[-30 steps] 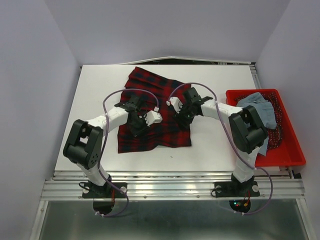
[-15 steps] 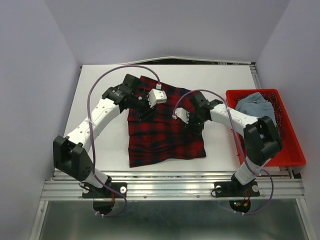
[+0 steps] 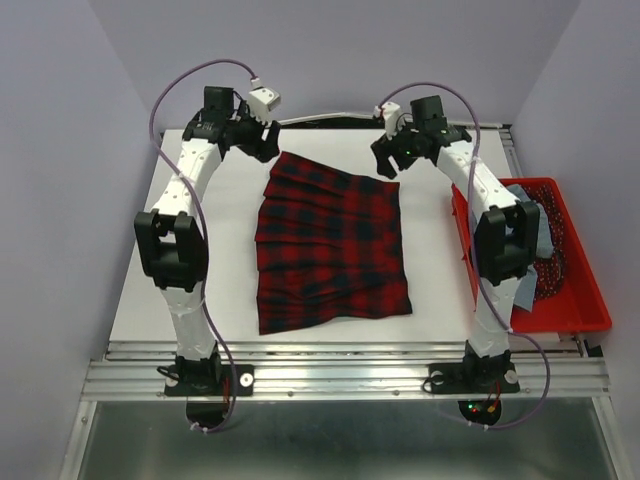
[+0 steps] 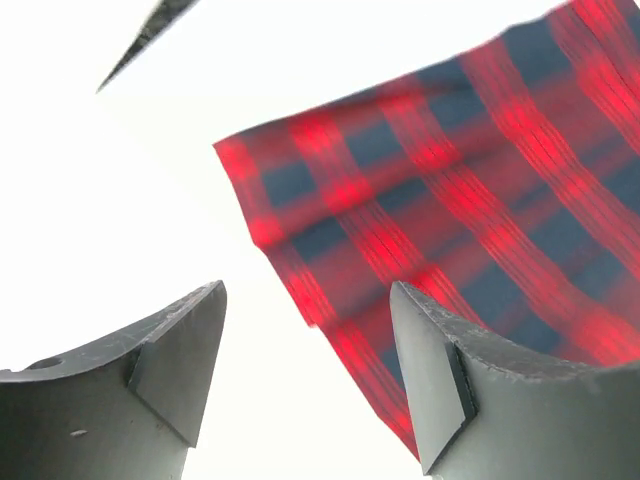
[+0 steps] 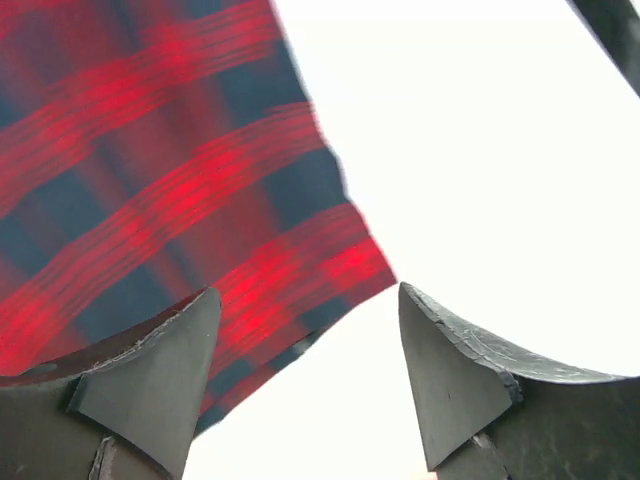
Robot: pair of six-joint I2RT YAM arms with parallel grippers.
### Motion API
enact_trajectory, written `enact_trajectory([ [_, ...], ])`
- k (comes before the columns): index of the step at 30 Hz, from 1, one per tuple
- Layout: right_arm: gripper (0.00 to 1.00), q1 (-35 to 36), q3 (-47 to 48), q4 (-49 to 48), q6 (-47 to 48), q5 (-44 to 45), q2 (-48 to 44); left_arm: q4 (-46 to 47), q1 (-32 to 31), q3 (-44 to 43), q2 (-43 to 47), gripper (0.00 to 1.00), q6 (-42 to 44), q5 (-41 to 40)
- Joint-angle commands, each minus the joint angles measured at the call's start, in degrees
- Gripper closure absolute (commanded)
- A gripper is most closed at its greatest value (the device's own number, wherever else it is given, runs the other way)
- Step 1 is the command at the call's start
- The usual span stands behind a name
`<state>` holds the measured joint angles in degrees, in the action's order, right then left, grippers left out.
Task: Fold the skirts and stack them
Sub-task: Fold the skirt
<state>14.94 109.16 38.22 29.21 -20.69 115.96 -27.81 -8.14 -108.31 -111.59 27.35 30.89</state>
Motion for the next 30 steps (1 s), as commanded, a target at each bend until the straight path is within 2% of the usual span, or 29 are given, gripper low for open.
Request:
enact_trajectory([
  [1, 0.23, -4.56, 7.45, -2.53, -11.97, -2.25, 8.21, 10.39, -0.91, -8.57, -5.20, 0.22, -10.29, -0.04],
  [3, 0.23, -6.58, 11.85, -2.36, -14.35, -3.83, 11.55, 13.48, -0.91, -11.64, -8.98, 0.22, -13.28, -0.31],
  [7, 0.22, -8.26, 12.92, -2.44, -18.66, -5.68, 17.71, 16.47, -0.47, -19.81, -20.14, 0.22, -22.40, -0.22],
  [10, 0.14, -10.10, 10.55, -4.11, -22.78, -7.17, 19.29, 20.86, 0.23, -19.40, -23.67, 0.22, -26.89, 1.18],
  [15, 0.13, -12.13, 6.95, -5.17, -27.27, -11.91, 20.71, 26.14, 0.93, -18.52, -27.79, 0.21, -33.49, 2.93],
  [22, 0.16, -12.13, 2.81, -6.49, -30.61, -16.40, 22.55, 30.44, 2.51, -15.89, -31.23, 0.09, -40.96, 2.34],
  [30, 0.26, -12.13, 3.51, -7.54, -31.32, -18.07, 25.36, 30.89, 2.87, -17.63, -34.74, 0.08, -42.82, -0.48],
])
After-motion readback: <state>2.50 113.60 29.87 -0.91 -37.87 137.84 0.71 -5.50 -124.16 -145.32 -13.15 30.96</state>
